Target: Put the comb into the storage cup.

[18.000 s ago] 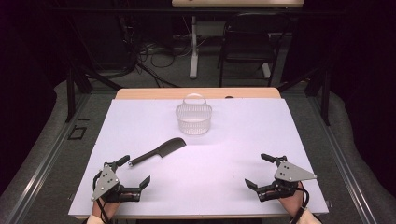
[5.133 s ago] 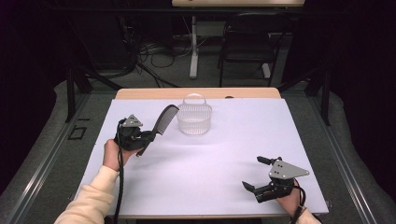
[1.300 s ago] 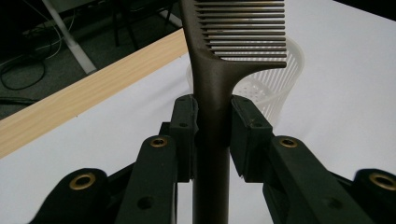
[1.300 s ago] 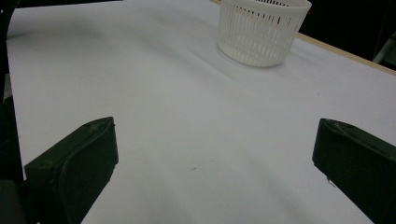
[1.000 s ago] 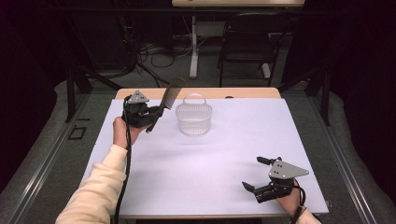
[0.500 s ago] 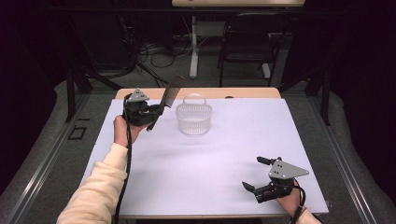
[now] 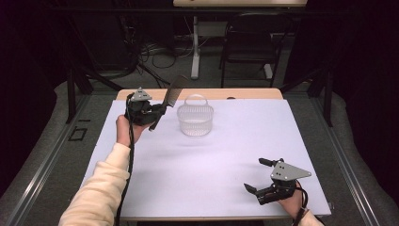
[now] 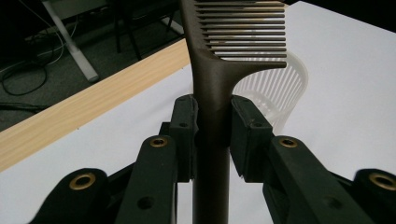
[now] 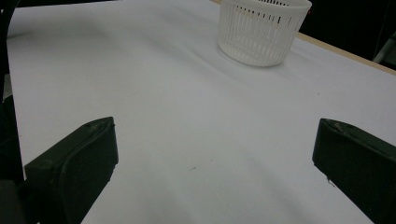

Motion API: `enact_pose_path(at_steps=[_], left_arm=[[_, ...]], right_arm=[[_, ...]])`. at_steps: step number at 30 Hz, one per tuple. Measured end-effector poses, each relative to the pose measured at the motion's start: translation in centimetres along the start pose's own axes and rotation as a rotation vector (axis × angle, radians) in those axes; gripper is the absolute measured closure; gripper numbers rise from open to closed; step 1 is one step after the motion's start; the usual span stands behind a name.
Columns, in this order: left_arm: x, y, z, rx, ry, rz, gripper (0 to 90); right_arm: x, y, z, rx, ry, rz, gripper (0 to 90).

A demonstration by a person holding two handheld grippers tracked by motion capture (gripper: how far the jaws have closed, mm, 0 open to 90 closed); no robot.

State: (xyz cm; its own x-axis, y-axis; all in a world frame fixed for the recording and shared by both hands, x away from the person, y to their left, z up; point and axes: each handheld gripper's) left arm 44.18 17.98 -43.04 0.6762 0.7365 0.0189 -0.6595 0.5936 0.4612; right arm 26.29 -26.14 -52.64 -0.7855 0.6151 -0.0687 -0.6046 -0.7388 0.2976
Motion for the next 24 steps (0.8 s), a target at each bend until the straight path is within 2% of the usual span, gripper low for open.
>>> enact_pose_path(at_steps=[24], left_arm=[[-0.1,-0.9,1.2,-0.005,-0.012,0.003,72.2]], right_arm=[[0.0,0.0,0.0,-0.001,-0.003,0.002,0.0]])
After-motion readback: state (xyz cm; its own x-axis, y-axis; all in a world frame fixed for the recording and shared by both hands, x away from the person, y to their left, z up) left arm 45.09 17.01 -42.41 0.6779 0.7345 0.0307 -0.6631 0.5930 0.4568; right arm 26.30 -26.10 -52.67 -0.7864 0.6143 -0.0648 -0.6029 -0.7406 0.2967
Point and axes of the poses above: each handheld gripper's, and its own axes: y roughly backward along the jaws, z roughly out of its top, x roughly to its left, and after that the axes turned 6 degrees about -x, right-handed
